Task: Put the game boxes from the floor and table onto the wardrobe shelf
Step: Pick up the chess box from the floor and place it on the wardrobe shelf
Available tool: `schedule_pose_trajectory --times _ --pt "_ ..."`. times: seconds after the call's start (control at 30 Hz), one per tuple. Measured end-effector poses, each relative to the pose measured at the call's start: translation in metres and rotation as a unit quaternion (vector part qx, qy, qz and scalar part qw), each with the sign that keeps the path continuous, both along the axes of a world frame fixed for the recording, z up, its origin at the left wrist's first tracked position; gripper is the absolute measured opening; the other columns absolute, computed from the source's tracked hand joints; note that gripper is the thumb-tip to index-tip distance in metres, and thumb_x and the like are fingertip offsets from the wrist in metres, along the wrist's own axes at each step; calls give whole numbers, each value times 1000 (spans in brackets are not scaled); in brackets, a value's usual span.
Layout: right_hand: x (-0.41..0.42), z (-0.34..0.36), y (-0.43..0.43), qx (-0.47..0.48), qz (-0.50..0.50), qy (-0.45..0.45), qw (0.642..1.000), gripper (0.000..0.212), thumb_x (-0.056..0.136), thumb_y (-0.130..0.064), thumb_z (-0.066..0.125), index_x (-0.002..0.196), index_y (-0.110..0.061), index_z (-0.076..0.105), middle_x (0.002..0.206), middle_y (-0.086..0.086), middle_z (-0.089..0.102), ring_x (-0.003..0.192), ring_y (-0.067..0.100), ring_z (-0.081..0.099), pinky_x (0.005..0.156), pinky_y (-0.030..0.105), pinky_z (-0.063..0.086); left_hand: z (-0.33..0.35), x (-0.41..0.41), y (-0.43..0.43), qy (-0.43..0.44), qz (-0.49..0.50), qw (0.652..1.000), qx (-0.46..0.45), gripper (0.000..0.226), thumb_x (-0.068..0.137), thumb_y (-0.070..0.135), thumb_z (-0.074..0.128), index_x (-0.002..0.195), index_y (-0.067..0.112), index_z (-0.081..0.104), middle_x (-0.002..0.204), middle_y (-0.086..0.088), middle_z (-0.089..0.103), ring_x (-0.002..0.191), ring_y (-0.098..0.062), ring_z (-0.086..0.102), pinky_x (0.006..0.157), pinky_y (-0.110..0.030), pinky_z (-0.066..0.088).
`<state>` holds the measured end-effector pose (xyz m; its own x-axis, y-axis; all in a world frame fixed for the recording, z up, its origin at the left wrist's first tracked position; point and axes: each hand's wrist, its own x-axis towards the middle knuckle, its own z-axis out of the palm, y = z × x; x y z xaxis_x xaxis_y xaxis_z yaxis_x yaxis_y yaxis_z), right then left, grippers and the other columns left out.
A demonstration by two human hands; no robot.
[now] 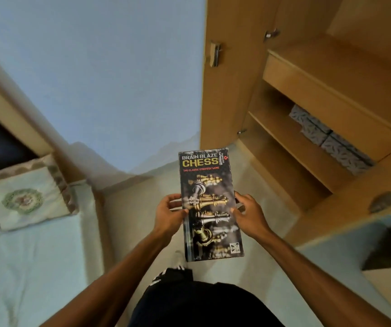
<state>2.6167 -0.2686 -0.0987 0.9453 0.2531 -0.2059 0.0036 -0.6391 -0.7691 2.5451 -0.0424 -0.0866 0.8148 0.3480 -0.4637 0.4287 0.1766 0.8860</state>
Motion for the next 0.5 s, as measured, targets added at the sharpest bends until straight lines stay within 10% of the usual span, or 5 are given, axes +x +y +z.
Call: schedule_pose_trajectory --times 0.5 --pt "317 19 -37 10 -198 -59 978 66 93 -6 58 149 -30 34 141 -2 49 100 10 60 81 19 50 23 417 -40 -37 -193 980 35 38 83 9 74 118 15 61 108 -9 71 94 -26 71 77 -49 61"
